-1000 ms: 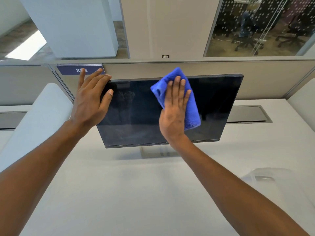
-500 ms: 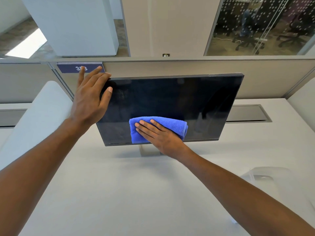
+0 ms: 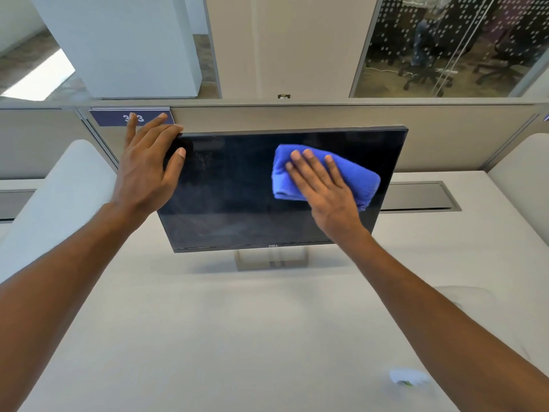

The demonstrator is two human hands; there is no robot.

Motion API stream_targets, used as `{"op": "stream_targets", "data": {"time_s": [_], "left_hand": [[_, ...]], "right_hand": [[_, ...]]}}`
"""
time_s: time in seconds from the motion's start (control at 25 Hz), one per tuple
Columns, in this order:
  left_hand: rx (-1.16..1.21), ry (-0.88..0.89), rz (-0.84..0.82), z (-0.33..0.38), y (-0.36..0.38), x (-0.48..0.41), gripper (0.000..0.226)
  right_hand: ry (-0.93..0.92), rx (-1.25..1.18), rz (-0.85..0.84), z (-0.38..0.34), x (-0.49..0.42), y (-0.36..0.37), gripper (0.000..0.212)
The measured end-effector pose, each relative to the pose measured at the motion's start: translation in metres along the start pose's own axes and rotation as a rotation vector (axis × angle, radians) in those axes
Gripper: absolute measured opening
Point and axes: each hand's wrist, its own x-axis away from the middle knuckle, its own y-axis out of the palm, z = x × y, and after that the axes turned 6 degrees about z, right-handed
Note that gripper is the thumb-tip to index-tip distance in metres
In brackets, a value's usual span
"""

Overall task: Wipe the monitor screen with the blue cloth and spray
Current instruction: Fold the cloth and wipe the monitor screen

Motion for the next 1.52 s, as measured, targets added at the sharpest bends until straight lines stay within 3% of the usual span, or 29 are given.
{"op": "stream_targets", "data": {"time_s": [0.24,0.36,0.48,0.8,1.0,1.08,1.2,1.32,1.52], "left_hand": [[0.003,-0.014,-0.015,0.003,-0.002,-0.001,0.045],[0.006,-0.012,0.007,0.005,-0.002,0.000,0.043],[0.011,-0.002,0.018,0.006,-0.002,0.000,0.042],[0.002,-0.007,0.017,0.004,-0.001,0.001,0.043],[-0.006,0.002,0.002,0.002,-0.002,0.001,0.044],[-0.007,0.005,-0.001,0.002,-0.002,0.001,0.044],[-0.008,0.011,-0.008,0.002,-0.003,0.001,0.045],[-0.008,0.001,-0.013,0.002,-0.003,0.001,0.046],[-0.001,0.009,0.007,0.003,-0.002,0.001,0.045]], "right_hand": [[0.459,0.015,0.155,0.044,-0.008,-0.009,0.074],[0.521,0.016,0.119,0.025,-0.011,-0.003,0.077],[0.372,-0.044,0.055,-0.004,0.002,0.009,0.081],[-0.309,-0.123,-0.244,-0.051,0.080,0.036,0.082],[-0.615,-0.116,-0.410,-0.044,0.123,0.033,0.077],[-0.656,-0.102,-0.428,-0.025,0.130,0.026,0.076],[-0.610,-0.092,-0.449,0.018,0.124,0.009,0.079],[-0.440,-0.033,-0.308,0.067,0.097,-0.010,0.079],[0.163,-0.087,-0.021,0.108,0.030,-0.024,0.062]]}}
